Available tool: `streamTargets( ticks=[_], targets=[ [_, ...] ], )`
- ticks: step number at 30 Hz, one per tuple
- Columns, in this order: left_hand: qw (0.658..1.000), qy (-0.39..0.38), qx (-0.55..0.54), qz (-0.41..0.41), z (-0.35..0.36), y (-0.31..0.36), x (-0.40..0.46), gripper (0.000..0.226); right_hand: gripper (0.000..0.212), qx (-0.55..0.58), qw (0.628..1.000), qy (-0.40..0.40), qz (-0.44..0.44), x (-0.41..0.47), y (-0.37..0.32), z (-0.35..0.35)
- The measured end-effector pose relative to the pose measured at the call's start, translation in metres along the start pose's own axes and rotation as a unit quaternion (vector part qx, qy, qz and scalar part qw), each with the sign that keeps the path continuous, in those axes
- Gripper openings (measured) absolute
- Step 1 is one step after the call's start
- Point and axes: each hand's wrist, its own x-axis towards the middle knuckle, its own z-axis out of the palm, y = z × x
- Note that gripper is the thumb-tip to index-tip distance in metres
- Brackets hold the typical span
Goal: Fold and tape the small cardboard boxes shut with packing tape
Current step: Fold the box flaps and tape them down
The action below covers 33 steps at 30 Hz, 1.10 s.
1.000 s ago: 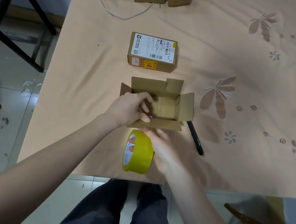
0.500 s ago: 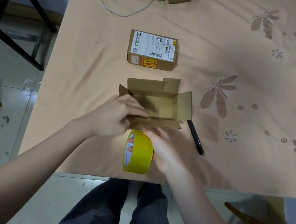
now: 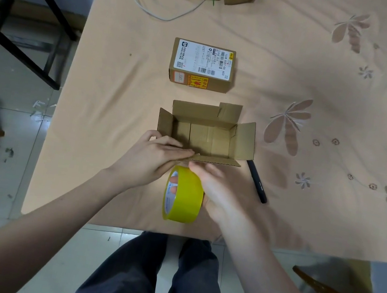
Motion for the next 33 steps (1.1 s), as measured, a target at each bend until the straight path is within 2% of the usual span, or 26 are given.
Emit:
streamTargets(
  ticks=[3,6,10,13,16,21,23,27,33],
  targets=[
    [0.999,0.031,-0.003,-0.024,0.005,0.003,0.001,0.028,0.019,0.002,1.000,-0.005,-0.007,0.004,0.001,-0.001],
    [0.997,0.029,-0.022,-0.063,0.006,0.006,0.005,0.028,0.007,-0.004,1.000,-0.006,-0.022,0.007,0.000,-0.001],
    [0.995,0.043,-0.032,-0.084,0.006,0.011,0.010,0.024,0.009,-0.023,0.998,0.022,-0.053,0.014,0.003,-0.001],
    [0.993,0.036,-0.051,-0.104,0.006,0.012,0.016,0.024,0.013,-0.089,0.990,0.081,-0.074,0.022,0.010,0.000],
    [0.991,-0.014,-0.081,-0.102,0.001,0.006,0.019,0.025,0.020,-0.093,0.986,0.114,-0.083,0.026,0.012,0.005],
    [0.969,-0.163,-0.148,-0.112,-0.014,-0.005,0.034,0.024,0.020,-0.090,0.986,0.110,-0.083,0.028,0.012,0.002],
    [0.965,-0.182,-0.156,-0.108,-0.017,-0.005,0.038,0.024,0.018,-0.085,0.987,0.105,-0.085,0.028,0.011,0.000],
    [0.960,-0.171,-0.202,-0.091,-0.024,-0.005,0.039,0.027,0.013,-0.095,0.986,0.096,-0.102,0.027,0.006,-0.006],
    [0.933,-0.245,-0.253,-0.073,-0.034,-0.006,0.040,0.032,0.017,-0.139,0.979,0.076,-0.126,0.028,0.006,-0.013]
  ],
)
